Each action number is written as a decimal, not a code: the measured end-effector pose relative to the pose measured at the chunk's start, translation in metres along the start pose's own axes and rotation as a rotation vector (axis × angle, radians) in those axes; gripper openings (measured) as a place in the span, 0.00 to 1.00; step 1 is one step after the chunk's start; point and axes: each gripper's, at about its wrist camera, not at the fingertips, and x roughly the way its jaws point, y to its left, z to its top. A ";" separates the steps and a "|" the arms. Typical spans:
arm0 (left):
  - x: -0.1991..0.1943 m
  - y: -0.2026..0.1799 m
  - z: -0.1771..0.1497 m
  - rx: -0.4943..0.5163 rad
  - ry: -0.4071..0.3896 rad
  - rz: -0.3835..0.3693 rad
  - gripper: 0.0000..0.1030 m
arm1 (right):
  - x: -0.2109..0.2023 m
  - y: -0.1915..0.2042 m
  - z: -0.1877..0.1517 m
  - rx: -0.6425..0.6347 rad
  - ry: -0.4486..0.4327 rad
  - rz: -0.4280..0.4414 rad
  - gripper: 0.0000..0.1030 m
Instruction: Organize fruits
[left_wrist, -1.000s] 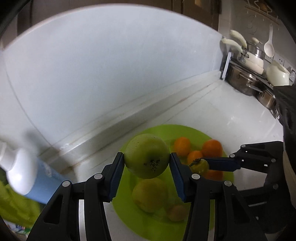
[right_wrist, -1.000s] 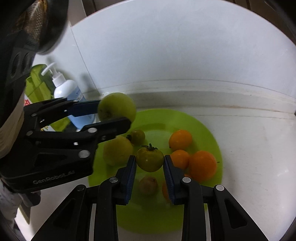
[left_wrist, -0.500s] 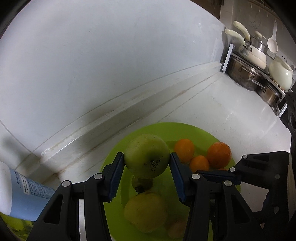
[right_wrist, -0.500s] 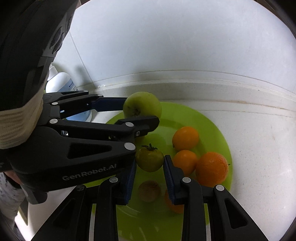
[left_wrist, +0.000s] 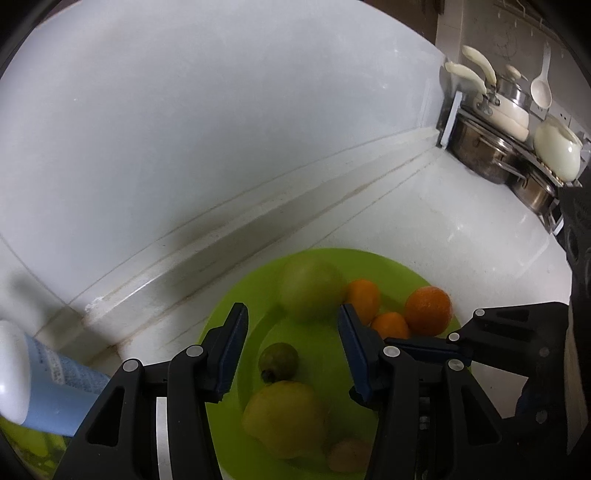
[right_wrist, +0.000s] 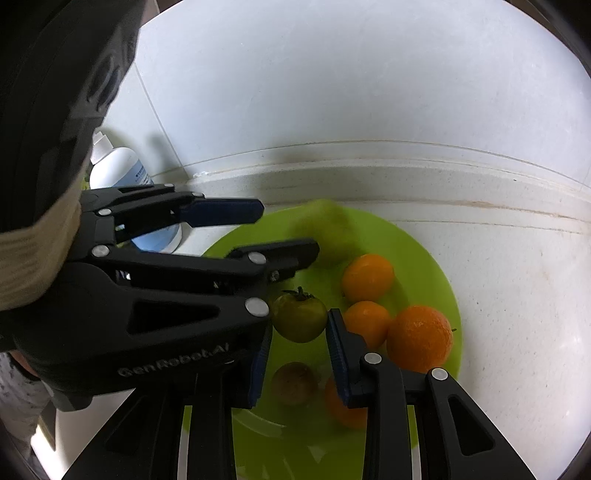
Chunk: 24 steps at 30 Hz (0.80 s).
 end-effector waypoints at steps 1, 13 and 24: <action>-0.004 0.002 -0.001 -0.008 -0.007 0.019 0.48 | 0.000 0.000 -0.001 -0.001 -0.001 -0.002 0.31; -0.074 -0.002 -0.039 -0.147 -0.084 0.295 0.53 | -0.024 0.006 -0.011 -0.020 -0.033 -0.016 0.31; -0.151 -0.040 -0.087 -0.240 -0.178 0.426 0.77 | -0.088 0.017 -0.039 -0.050 -0.108 -0.032 0.49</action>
